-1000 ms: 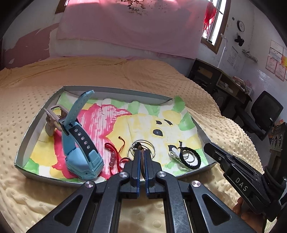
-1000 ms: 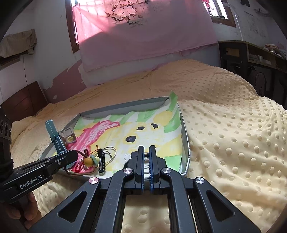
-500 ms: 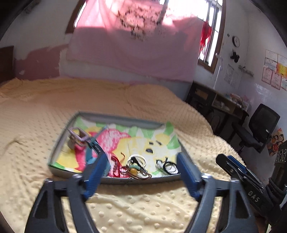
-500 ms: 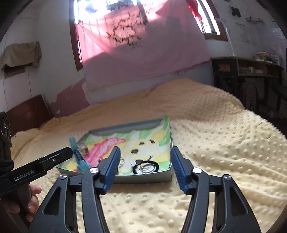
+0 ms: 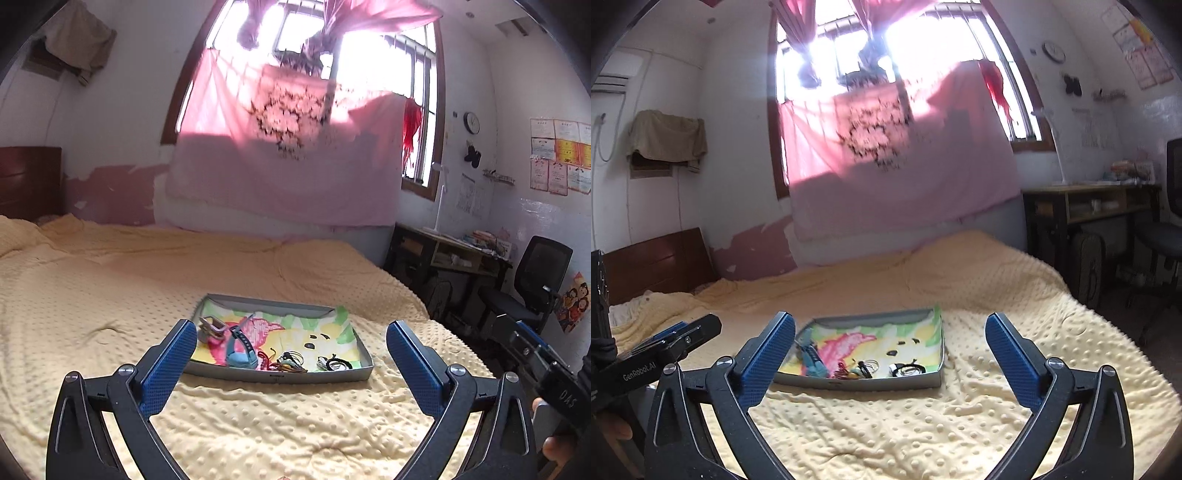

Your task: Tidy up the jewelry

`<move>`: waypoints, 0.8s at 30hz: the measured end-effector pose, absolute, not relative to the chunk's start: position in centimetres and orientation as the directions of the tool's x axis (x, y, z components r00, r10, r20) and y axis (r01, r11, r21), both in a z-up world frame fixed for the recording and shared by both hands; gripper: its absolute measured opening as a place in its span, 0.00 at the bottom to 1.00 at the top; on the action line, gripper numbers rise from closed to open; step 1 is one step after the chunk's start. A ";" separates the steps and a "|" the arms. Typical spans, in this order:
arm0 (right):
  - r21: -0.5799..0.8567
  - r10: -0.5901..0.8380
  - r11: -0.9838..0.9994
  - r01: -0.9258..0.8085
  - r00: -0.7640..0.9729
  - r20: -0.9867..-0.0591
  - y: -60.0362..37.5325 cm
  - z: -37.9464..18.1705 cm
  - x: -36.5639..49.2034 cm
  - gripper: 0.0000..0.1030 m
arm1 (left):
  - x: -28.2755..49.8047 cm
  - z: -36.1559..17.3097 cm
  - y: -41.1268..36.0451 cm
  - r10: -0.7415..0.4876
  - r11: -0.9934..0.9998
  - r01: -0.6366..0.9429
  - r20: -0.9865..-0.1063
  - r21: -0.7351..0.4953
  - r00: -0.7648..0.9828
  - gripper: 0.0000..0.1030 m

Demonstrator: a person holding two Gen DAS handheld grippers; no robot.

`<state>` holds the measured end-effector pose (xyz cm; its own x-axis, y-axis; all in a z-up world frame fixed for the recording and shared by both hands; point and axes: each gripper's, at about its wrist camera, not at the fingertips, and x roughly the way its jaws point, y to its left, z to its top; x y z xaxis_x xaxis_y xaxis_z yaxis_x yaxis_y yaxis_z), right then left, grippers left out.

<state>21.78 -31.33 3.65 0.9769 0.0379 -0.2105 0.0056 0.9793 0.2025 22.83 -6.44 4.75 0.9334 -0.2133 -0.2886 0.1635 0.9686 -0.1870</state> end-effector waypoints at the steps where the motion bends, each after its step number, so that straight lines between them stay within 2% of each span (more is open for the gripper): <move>1: 0.197 0.038 0.980 0.003 0.978 -0.204 -31.1 4.1 21.0 0.99 | 21.6 5.1 -6.2 -0.203 0.971 0.156 -0.281 -0.181 0.938 1.00; 14: 0.167 0.039 0.986 -0.020 0.992 -0.116 -28.9 6.9 8.9 0.99 | 9.8 6.7 -3.4 -0.117 0.988 0.095 -0.200 -0.120 0.973 1.00; 24: 0.124 0.047 0.992 -0.032 0.992 -0.118 -26.9 6.1 3.8 0.99 | 4.3 6.2 -1.5 -0.056 0.995 0.042 -0.175 -0.086 0.983 1.00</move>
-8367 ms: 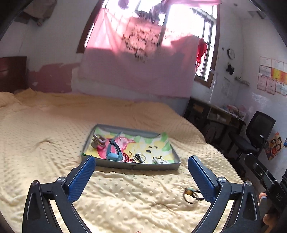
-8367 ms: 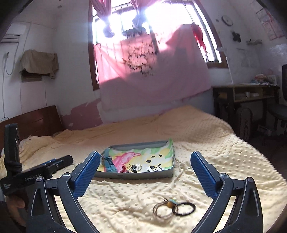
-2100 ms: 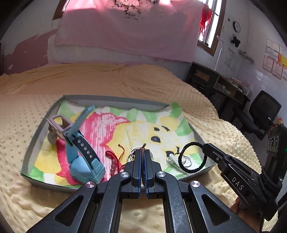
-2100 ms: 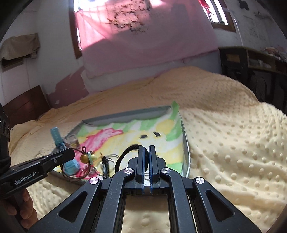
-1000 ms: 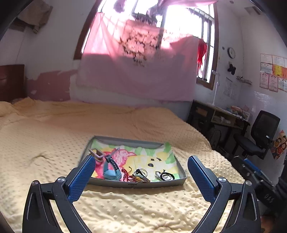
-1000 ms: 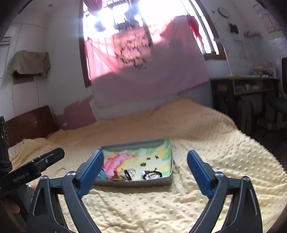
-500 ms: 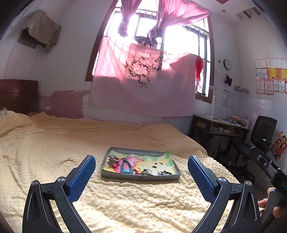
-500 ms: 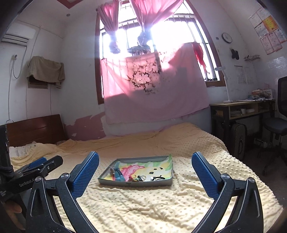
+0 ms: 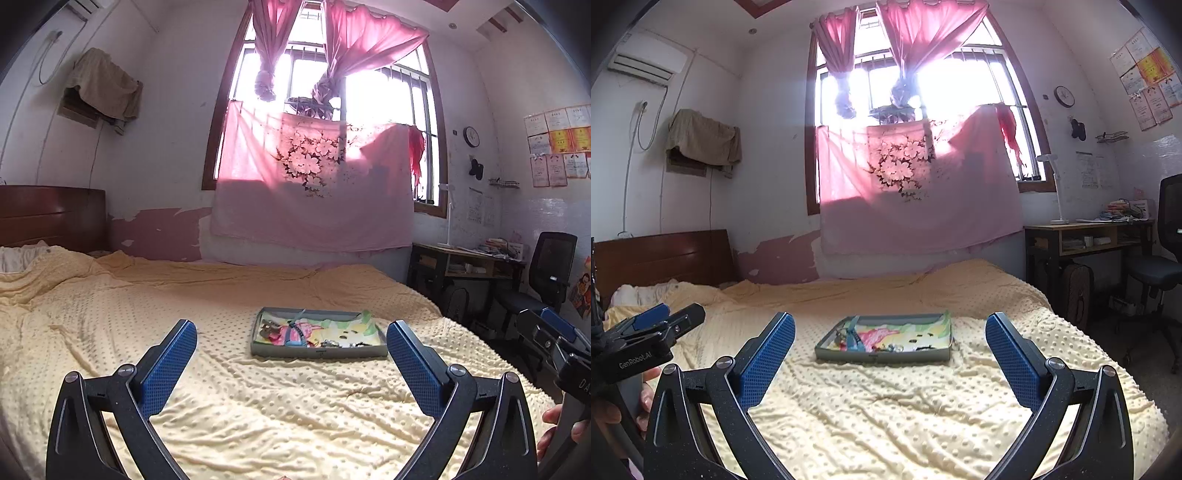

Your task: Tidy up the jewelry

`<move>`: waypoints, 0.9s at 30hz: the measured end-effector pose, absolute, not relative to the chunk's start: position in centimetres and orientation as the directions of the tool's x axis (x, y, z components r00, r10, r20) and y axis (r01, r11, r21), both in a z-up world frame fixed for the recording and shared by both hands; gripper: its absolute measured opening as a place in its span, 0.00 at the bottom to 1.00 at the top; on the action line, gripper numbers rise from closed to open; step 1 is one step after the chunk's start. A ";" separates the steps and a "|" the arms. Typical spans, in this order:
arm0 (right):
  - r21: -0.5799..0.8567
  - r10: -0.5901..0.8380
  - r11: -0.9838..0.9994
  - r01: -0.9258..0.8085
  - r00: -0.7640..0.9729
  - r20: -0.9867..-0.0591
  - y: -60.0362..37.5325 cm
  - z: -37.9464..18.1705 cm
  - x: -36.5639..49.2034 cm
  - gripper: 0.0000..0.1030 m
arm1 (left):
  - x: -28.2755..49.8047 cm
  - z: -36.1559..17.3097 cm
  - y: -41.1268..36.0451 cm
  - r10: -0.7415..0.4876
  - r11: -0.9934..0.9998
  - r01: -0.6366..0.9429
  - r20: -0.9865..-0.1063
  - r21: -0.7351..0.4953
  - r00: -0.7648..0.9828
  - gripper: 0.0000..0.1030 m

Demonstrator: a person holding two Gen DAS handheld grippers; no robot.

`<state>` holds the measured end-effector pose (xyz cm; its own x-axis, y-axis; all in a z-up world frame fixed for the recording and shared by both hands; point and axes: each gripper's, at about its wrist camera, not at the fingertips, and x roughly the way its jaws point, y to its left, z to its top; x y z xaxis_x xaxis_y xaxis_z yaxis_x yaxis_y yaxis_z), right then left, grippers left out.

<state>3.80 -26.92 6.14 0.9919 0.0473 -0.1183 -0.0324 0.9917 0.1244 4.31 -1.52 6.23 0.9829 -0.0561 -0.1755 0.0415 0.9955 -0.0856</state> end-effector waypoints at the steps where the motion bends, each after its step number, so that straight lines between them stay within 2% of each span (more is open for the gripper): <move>1: 0.121 0.044 0.992 -0.030 0.992 -0.120 -26.8 6.1 3.4 0.99 | 4.0 6.1 -1.4 -0.047 0.996 0.032 -0.174 -0.084 0.984 1.00; 9: 0.075 0.052 0.996 -0.042 0.991 -0.124 -25.2 5.2 1.1 0.99 | 2.0 4.1 -0.4 -0.010 0.998 -0.004 -0.197 -0.070 0.980 1.00; 15: 0.076 0.064 0.996 -0.051 0.983 -0.174 -24.6 3.2 1.3 0.99 | 1.6 2.2 0.2 -0.009 0.997 -0.010 -0.232 -0.081 0.973 1.00; 19: 0.085 0.066 0.995 -0.049 0.976 -0.205 -24.6 2.2 1.8 0.99 | 1.8 1.9 0.1 -0.008 0.997 -0.011 -0.240 -0.077 0.971 1.00; 27: 0.089 0.057 0.995 -0.039 0.976 -0.210 -24.4 2.1 2.3 0.99 | 1.9 1.9 -0.1 -0.011 0.997 -0.006 -0.235 -0.071 0.972 1.00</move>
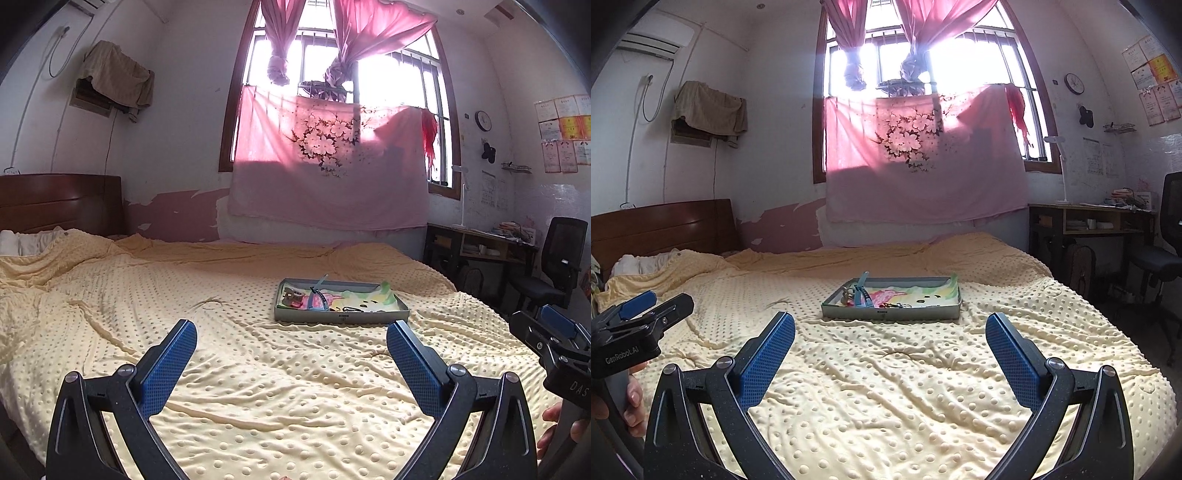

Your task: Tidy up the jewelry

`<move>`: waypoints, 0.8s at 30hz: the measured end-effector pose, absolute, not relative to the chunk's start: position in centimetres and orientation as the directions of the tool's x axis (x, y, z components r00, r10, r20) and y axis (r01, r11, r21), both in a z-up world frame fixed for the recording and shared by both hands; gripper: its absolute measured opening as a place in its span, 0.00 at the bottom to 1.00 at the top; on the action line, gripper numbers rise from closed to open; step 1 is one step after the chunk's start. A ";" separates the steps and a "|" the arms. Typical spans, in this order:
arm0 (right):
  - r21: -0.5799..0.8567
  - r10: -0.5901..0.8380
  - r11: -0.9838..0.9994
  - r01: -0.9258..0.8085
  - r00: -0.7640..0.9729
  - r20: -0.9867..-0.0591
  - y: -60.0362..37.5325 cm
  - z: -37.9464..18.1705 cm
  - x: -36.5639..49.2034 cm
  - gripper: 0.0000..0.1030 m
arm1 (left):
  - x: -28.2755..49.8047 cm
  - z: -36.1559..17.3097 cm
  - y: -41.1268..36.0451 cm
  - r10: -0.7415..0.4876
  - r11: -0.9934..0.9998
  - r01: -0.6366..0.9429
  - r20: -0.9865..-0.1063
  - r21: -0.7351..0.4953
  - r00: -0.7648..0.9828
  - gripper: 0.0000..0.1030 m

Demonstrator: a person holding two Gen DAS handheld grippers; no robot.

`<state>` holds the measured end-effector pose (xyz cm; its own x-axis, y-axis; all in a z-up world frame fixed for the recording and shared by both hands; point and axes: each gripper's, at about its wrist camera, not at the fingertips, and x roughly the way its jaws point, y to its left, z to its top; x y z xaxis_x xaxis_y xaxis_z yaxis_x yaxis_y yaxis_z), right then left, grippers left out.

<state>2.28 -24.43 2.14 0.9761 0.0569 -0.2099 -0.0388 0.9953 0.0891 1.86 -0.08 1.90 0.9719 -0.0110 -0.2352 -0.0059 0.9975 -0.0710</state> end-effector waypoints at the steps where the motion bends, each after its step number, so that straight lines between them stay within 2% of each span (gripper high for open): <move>1: 0.090 0.056 0.995 -0.038 0.976 -0.210 -24.5 2.2 2.3 0.99 | 1.9 1.9 -0.1 -0.012 0.997 -0.005 -0.236 -0.071 0.972 1.00; 24: 0.100 0.053 0.994 -0.033 0.977 -0.204 -24.4 2.1 2.5 0.99 | 1.9 2.1 -0.2 -0.011 0.998 -0.005 -0.230 -0.070 0.973 1.00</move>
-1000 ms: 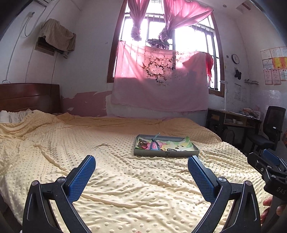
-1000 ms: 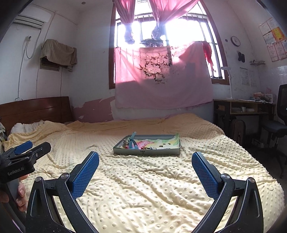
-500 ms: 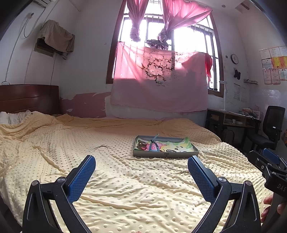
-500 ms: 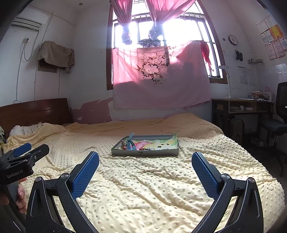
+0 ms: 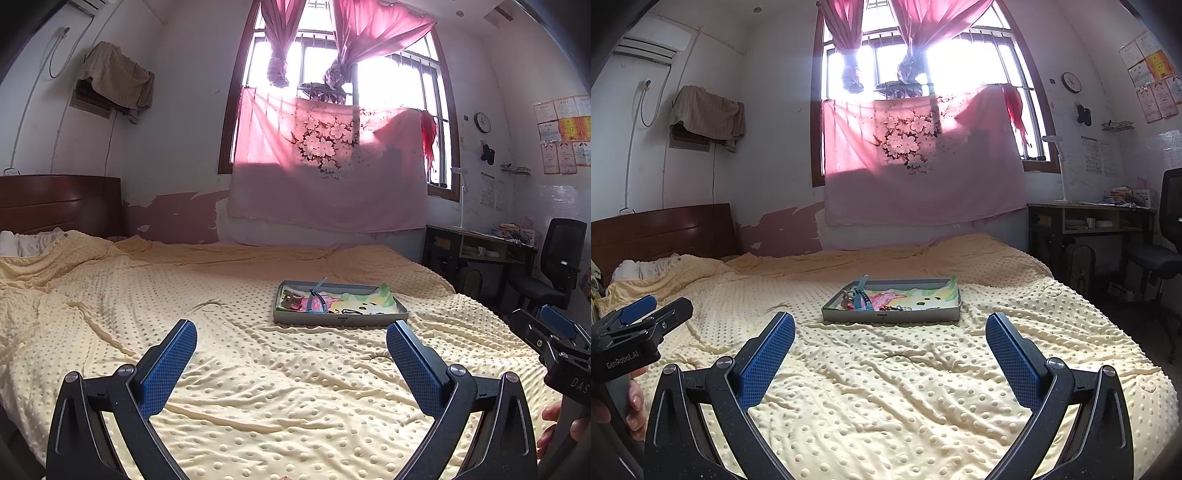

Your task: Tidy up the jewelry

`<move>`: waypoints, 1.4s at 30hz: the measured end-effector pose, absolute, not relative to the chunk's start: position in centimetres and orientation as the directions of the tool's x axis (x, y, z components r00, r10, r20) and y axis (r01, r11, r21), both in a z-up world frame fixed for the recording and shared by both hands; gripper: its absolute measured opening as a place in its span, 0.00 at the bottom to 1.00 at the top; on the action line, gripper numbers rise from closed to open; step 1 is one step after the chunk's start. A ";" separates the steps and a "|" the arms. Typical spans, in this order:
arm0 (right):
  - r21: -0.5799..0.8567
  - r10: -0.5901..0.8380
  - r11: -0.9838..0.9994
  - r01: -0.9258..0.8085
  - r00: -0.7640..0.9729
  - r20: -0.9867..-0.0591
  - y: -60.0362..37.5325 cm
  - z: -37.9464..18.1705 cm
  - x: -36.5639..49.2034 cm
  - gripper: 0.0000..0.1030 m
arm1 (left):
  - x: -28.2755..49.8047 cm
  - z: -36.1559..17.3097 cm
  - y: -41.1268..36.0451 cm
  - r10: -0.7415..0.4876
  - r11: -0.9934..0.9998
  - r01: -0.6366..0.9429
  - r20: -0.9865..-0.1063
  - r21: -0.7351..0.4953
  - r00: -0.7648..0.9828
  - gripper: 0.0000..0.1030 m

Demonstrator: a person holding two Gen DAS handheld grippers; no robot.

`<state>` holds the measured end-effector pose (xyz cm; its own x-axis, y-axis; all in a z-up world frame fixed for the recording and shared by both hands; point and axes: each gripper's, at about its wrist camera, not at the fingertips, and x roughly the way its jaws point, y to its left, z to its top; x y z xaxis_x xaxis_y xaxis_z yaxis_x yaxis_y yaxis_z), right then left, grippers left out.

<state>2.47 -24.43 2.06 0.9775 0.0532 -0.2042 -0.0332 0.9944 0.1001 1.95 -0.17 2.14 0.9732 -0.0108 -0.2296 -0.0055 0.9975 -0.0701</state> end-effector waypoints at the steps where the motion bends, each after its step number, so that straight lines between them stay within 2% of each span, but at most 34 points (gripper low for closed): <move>1: 0.101 0.053 0.994 -0.033 0.978 -0.204 -24.4 2.1 2.5 0.99 | 1.9 2.1 -0.2 -0.012 0.997 -0.005 -0.230 -0.071 0.973 1.00; 42: 0.117 0.057 0.993 -0.033 0.976 -0.209 -23.8 1.9 2.8 0.99 | 2.1 1.4 -0.5 -0.021 0.997 0.003 -0.245 -0.074 0.969 1.00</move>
<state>2.82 -23.84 1.86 0.9762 0.0571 -0.2091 -0.0330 0.9926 0.1169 2.14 -0.52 1.35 0.9693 -0.0213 -0.2450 0.0033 0.9973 -0.0736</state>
